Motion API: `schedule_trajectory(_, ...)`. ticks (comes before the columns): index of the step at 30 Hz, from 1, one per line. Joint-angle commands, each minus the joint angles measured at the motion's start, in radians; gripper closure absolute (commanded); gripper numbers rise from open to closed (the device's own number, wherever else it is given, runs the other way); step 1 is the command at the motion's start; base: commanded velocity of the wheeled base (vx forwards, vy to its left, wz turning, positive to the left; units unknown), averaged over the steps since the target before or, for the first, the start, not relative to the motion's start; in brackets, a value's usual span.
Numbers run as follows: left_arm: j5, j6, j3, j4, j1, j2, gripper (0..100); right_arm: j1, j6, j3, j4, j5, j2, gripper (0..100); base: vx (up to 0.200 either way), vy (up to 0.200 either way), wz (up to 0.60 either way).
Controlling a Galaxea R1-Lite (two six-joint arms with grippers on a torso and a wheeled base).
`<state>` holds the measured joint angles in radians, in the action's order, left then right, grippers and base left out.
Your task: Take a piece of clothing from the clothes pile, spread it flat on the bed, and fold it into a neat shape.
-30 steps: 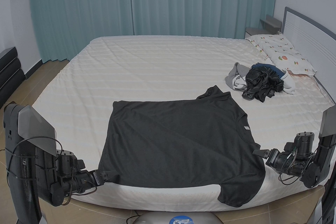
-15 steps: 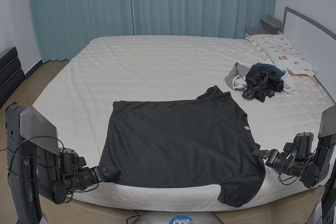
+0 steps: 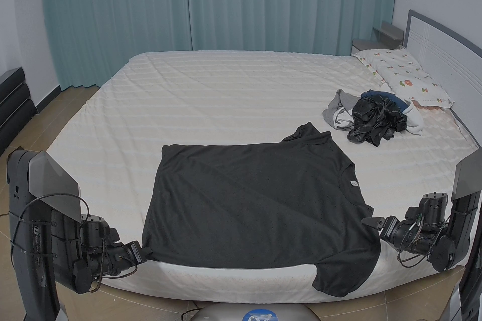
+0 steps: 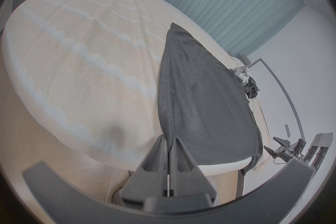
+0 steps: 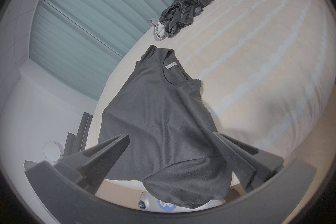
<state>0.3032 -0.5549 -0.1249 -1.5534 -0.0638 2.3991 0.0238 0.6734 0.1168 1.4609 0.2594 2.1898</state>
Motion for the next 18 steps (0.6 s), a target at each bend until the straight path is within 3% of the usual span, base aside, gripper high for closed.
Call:
schedule_trajectory(1,0.001,-0.023,0.014,-0.017,0.004,-0.028,100,-0.015,-0.009,-0.006,-0.001,0.000,0.005,0,0.000,0.000,0.00)
schedule_trajectory(10,0.002,-0.115,0.014,-0.017,0.006,-0.048,100,-0.048,-0.104,-0.023,-0.001,0.012,0.030,0,0.000,0.000,0.00)
schedule_trajectory(13,0.004,-0.131,0.011,-0.017,0.006,-0.044,100,-0.045,-0.137,-0.020,-0.001,0.078,0.048,0,0.000,0.000,0.00)
schedule_trajectory(18,0.005,-0.137,0.013,-0.017,0.006,-0.046,100,-0.055,-0.156,0.003,0.003,0.083,0.097,0,0.000,0.000,0.00)
